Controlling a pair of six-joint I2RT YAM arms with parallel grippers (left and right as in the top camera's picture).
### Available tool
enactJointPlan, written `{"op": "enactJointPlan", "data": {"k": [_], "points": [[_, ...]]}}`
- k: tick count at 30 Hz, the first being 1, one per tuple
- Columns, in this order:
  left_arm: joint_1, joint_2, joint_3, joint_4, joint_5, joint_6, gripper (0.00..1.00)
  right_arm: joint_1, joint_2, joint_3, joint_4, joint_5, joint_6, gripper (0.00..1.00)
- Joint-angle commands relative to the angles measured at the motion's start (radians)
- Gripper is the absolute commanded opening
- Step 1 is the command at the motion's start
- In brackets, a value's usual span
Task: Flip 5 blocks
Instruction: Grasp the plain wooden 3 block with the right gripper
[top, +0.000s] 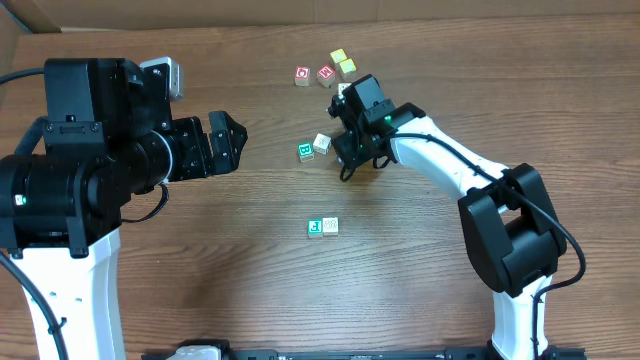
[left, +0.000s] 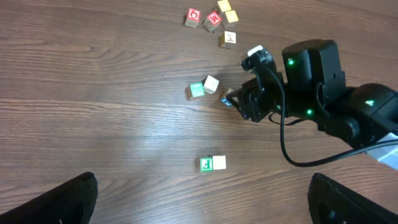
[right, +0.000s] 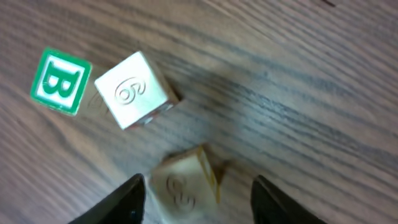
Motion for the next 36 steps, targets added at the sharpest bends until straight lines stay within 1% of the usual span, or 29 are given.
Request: {"op": "enactJointPlan", "data": {"k": [1, 3, 7, 8, 10, 13, 16, 23, 27, 30, 36], "points": [[0.006, -0.005, 0.019, 0.002, 0.004, 0.012, 1.00, 0.004, -0.005, -0.040, 0.047, 0.002, -0.029, 0.51], [0.006, -0.005, 0.019, 0.002, 0.004, 0.012, 1.00, 0.004, -0.005, -0.045, 0.050, 0.001, -0.028, 0.49], [0.006, -0.005, 0.019, 0.002, 0.004, 0.012, 1.00, 0.004, -0.005, -0.045, 0.045, -0.037, -0.027, 0.37], [0.006, -0.005, 0.019, 0.002, 0.004, 0.012, 1.00, 0.004, -0.005, -0.045, 0.043, -0.039, -0.024, 0.36], [0.006, -0.005, 0.019, 0.002, 0.005, 0.012, 1.00, 0.004, -0.005, -0.045, 0.042, -0.039, -0.024, 0.36], [0.006, -0.005, 0.019, 0.002, 0.004, 0.012, 1.00, 0.004, -0.005, -0.045, 0.042, -0.039, -0.024, 0.45], [0.006, -0.005, 0.019, 0.002, 0.005, 0.012, 1.00, 0.004, -0.005, -0.045, 0.029, -0.040, -0.024, 0.48], [0.006, -0.005, 0.019, 0.002, 0.004, 0.012, 1.00, 0.003, -0.005, -0.045, 0.005, -0.040, -0.024, 0.47], [0.006, -0.005, 0.019, 0.002, 0.004, 0.012, 1.00, 0.004, -0.005, -0.045, 0.003, -0.046, -0.024, 0.42], [0.006, -0.005, 0.019, 0.001, 0.005, 0.012, 1.00, 0.004, -0.005, -0.045, -0.007, -0.068, -0.024, 0.41], [0.006, -0.005, 0.019, 0.002, 0.005, 0.012, 1.00, 0.004, -0.005, -0.045, -0.043, -0.074, -0.020, 0.42]]}}
